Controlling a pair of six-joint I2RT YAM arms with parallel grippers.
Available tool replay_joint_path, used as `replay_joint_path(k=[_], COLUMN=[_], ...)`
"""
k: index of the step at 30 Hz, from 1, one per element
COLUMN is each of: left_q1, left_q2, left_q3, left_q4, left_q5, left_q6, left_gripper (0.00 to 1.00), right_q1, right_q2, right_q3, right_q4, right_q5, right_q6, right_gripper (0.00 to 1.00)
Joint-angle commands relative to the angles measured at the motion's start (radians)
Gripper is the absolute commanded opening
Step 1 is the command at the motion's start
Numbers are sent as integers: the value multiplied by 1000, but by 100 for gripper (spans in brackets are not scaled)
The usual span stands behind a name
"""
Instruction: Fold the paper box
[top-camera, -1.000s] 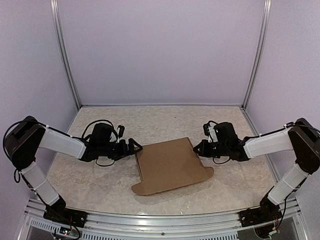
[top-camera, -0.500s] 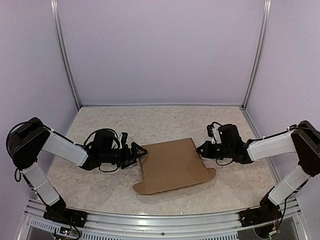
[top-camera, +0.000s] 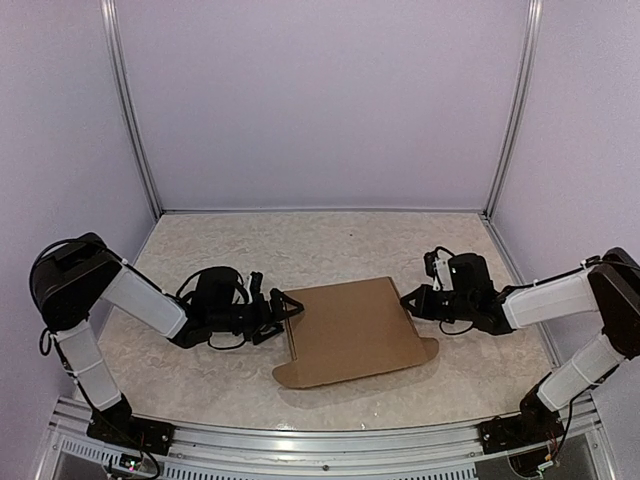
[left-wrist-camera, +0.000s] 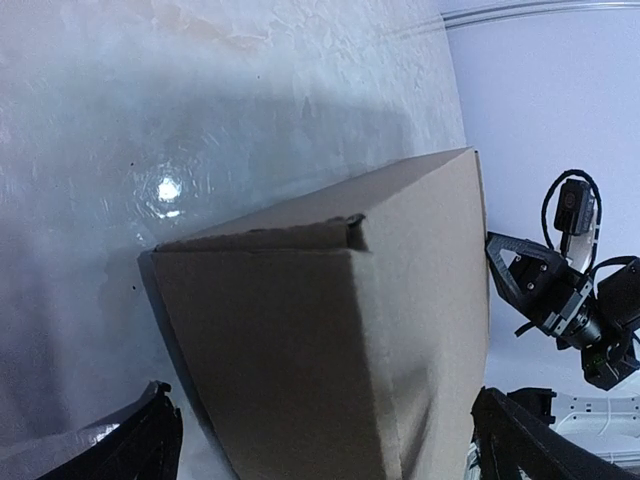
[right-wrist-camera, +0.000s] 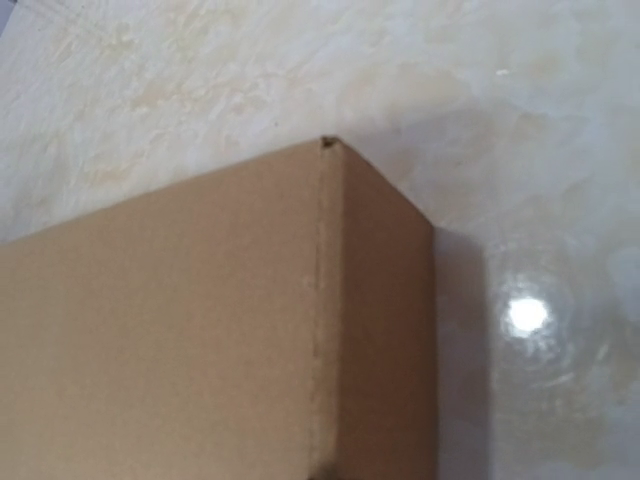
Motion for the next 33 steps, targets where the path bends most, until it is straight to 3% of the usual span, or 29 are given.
replay_joint_path(k=[1, 18, 33], left_q1=[-15, -56, -86], left_q2=[35, 85, 169], left_q3=[13, 49, 35], left_q4=[8, 66, 352], left_q5=[5, 32, 91], left_q6=[-25, -99, -288], left_gripper=[99, 99, 98], right_q1=[-26, -66, -82], right_q2=[1, -27, -47], right_q3=[-58, -144, -207], right_q4=[-89, -39, 8], right_q5=[8, -20, -27], right_q6=[-13, -13, -5], right_gripper=[0, 0, 0])
